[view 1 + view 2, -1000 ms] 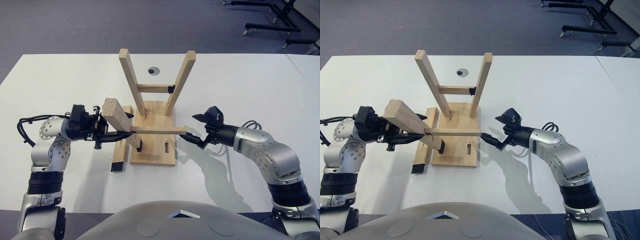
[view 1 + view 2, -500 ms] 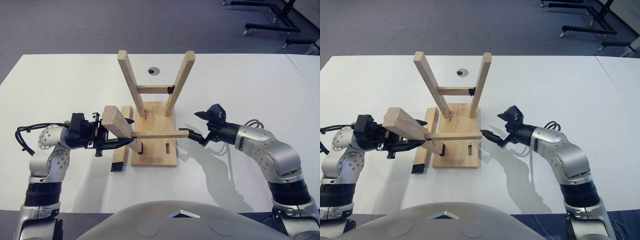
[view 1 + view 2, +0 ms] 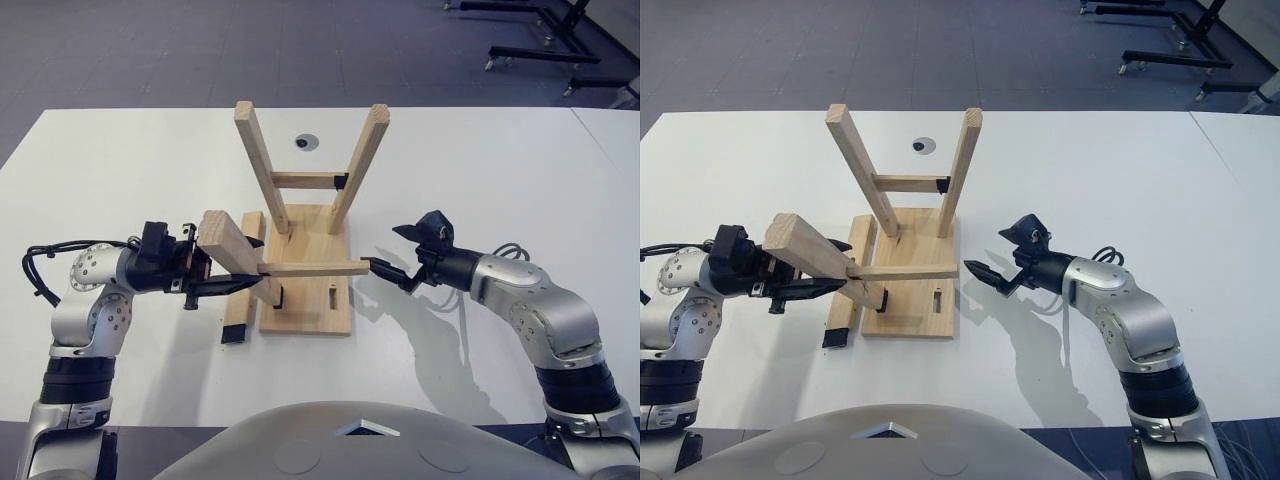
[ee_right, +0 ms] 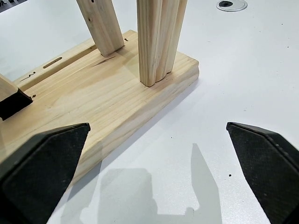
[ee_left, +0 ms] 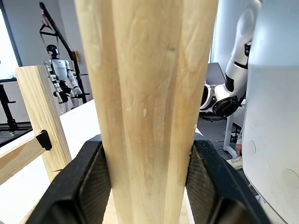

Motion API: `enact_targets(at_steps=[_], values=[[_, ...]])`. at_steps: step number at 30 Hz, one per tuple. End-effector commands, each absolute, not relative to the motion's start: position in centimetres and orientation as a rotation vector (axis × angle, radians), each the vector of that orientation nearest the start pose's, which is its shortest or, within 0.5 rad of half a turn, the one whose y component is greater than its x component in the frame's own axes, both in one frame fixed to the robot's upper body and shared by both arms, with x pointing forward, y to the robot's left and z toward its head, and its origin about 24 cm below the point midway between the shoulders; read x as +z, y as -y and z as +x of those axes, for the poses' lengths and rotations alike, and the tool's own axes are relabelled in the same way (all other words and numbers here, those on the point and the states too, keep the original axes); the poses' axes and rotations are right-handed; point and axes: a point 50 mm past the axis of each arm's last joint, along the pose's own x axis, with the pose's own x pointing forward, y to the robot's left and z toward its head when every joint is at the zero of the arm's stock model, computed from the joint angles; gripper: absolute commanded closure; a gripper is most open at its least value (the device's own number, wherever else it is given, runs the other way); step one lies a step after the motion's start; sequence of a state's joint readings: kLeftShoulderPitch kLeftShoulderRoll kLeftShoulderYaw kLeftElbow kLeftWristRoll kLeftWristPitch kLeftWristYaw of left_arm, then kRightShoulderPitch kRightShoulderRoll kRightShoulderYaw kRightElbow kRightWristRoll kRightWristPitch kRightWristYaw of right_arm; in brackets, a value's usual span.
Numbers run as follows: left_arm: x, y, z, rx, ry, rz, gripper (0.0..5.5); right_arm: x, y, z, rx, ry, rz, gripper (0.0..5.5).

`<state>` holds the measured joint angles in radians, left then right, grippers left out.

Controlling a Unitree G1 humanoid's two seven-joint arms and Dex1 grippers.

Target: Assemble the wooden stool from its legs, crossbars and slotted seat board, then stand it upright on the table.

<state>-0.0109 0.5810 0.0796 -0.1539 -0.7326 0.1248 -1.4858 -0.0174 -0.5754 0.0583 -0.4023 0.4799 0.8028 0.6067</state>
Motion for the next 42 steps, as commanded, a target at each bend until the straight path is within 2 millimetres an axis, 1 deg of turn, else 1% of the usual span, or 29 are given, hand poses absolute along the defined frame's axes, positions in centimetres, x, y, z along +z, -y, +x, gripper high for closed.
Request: enact_targets(at_steps=[1,5,9,13,16,18,26,34,35,39,41,42], values=[[10.0,-19.9,20.3,-1.511,0.001,-0.056,3.46,7.9,17.7,22.5,0.783,-0.502,-0.036,0.10],[9.1,-19.4,19.7,-1.528,-0.048,-0.003,3.46,8.0,17.7,22.7,0.781,-0.496,-0.033,0.10],[8.9,-18.8,19.3,-1.548,-0.038,0.056,3.46,8.1,17.7,22.8,0.772,-0.490,-0.031,0.10],[8.8,-18.7,19.3,-1.525,-0.031,0.037,3.46,8.1,17.7,22.9,0.767,-0.483,-0.031,0.10],[8.3,-18.9,19.3,-1.501,-0.042,0.008,3.46,8.1,17.7,23.0,0.766,-0.479,-0.031,0.10],[7.9,-19.0,19.3,-1.501,-0.055,0.028,3.46,8.1,17.7,23.1,0.764,-0.477,-0.031,0.10],[6.9,-19.1,18.1,-1.505,-0.046,0.037,3.46,8.1,17.9,23.2,0.754,-0.475,-0.029,0.10],[6.4,-19.3,18.5,-1.473,-0.068,0.017,3.46,8.3,17.7,23.5,0.752,-0.462,-0.028,0.10],[6.4,-19.3,18.5,-1.465,-0.064,0.019,3.17,8.3,17.7,23.5,0.752,-0.462,-0.028,0.10],[6.6,-19.4,18.9,-1.465,-0.058,0.023,2.47,8.3,17.7,23.6,0.748,-0.457,-0.026,0.10],[6.7,-19.5,19.1,-1.464,-0.053,0.034,2.03,8.3,17.6,23.7,0.746,-0.453,-0.024,0.10],[6.8,-19.5,19.2,-1.462,-0.048,0.042,1.92,8.3,17.6,23.7,0.746,-0.451,-0.022,0.10]])
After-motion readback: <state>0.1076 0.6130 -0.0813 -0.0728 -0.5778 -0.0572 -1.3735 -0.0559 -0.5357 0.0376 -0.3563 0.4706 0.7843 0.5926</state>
